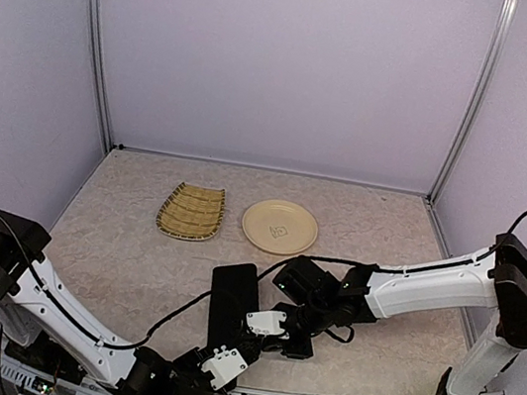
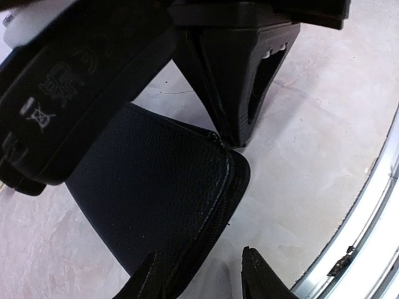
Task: Sort the hair-cutting tools
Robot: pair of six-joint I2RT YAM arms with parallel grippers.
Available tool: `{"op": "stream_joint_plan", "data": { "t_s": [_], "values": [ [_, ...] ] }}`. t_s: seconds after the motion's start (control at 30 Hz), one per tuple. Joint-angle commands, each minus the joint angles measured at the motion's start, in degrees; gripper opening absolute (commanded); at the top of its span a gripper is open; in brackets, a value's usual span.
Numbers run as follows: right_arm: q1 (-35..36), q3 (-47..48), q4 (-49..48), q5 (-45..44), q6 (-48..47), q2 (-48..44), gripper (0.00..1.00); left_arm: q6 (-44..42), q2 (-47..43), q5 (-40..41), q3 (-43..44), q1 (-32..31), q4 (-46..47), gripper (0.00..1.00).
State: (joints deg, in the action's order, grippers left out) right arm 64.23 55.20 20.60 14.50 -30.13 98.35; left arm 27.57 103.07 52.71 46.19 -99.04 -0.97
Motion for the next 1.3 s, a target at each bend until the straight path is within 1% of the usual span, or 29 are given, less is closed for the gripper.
{"op": "stream_joint_plan", "data": {
  "t_s": [0.0, 0.2, 0.3, 0.37, 0.5, 0.67, 0.9, 1.0, 1.13, 1.27],
  "values": [
    [0.0, 0.4, 1.0, 3.4, 1.3, -1.4, 0.0, -0.8, 2.4, 6.3, 2.4, 0.4, -3.6, 0.41],
    [0.0, 0.5, 1.3, 4.9, 1.8, -1.2, 0.0, -3.2, 2.7, 7.0, 1.3, 1.5, -1.1, 0.38],
    [0.0, 0.4, 1.3, 5.2, 2.0, -1.1, 0.0, -6.0, 3.6, 7.1, 1.9, 1.7, 0.2, 0.34],
    [-0.1, 0.4, 1.2, 5.4, 2.1, -1.0, 0.0, -9.6, 4.7, 6.8, 2.5, 1.6, 1.1, 0.31],
    [-0.2, 0.5, 1.6, 5.8, 2.2, -0.9, 0.0, -13.2, 7.4, 6.9, 4.1, 1.2, 0.4, 0.18],
    [-0.6, 0.5, 3.2, 6.4, 1.5, -1.1, 0.0, -14.5, 8.5, 7.1, 5.2, 0.9, -1.8, 0.0],
    [-3.8, 1.0, 7.3, 8.1, -0.9, -1.9, 0.0, -14.0, 6.2, 6.2, 3.4, -0.6, -4.1, 0.0],
    [-5.4, 2.4, 9.3, 10.4, -2.5, -1.7, 0.0, -13.8, 5.1, 5.1, 2.3, -1.0, -3.9, 0.0],
    [-7.7, 3.8, 8.0, 8.0, -3.5, -0.4, 0.0, -16.3, 4.7, 4.1, 2.0, -2.5, -2.1, 0.0],
    [-10.2, 7.7, 9.0, 7.3, -5.0, 4.0, 0.0, -18.0, 5.7, 3.1, 2.6, -3.4, -1.4, 0.0]
  ]
}}
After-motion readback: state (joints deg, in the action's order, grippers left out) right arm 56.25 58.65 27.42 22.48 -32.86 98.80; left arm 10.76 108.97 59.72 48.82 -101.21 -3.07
